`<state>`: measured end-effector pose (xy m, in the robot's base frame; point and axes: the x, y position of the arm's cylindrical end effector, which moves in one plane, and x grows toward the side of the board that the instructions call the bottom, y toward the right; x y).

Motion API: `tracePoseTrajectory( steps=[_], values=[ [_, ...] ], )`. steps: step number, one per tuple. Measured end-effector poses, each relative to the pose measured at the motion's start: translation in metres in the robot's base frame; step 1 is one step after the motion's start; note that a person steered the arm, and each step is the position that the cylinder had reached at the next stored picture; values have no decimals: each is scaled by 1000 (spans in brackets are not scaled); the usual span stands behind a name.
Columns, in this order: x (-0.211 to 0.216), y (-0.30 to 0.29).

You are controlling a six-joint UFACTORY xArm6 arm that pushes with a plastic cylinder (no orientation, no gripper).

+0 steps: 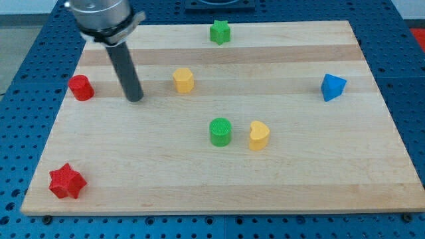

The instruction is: Push the yellow hexagon towards the top right of the board

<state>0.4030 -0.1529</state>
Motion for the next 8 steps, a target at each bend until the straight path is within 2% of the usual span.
tracePoseTrajectory(
  steps=[2,5,7,8],
  values=[
    [-26,72],
    [-38,186],
    [-78,193],
    [-79,225]
  ],
)
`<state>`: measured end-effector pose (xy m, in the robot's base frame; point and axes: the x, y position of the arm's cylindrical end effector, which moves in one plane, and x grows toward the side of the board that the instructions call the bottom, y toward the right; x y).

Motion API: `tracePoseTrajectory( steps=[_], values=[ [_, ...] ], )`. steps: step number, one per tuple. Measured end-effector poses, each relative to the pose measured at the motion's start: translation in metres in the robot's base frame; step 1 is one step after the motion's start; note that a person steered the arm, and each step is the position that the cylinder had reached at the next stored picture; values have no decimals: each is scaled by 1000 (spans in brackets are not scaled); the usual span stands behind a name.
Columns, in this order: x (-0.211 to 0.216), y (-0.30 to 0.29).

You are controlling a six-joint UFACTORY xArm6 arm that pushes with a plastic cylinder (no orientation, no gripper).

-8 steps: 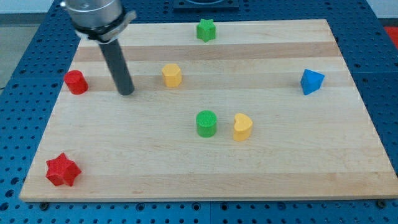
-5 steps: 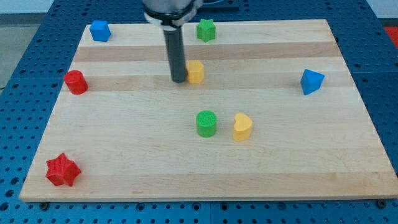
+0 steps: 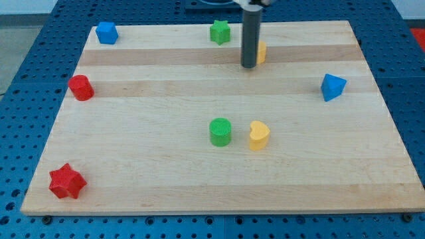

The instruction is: Push the yellow hexagon towards the top right of the board

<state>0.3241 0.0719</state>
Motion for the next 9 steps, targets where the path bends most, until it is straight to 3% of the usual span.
tracePoseTrajectory(
  steps=[1,4,6,9],
  values=[
    [-7,18],
    [-31,-20],
    [-45,21],
    [-80,16]
  ],
)
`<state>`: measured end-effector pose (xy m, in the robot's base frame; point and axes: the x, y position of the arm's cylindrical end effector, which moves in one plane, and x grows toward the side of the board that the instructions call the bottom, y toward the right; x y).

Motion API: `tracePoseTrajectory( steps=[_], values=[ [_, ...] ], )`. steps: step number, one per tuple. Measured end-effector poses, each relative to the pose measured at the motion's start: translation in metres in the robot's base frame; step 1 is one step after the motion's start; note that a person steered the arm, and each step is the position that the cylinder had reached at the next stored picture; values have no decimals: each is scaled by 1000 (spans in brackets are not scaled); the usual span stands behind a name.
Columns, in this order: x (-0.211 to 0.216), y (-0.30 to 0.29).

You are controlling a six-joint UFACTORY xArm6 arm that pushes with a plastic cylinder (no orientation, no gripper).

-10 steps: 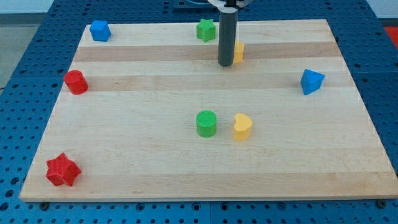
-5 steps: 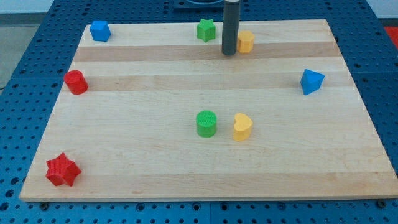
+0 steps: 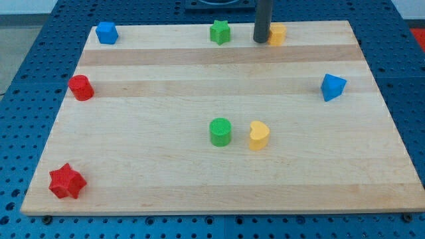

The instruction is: Push the yellow hexagon towards the top right of the board

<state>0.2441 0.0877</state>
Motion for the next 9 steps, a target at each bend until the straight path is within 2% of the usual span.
tracePoseTrajectory(
  steps=[1,4,5,7,9],
  values=[
    [-8,8],
    [-7,91],
    [-3,80],
    [31,124],
    [24,131]
  ],
)
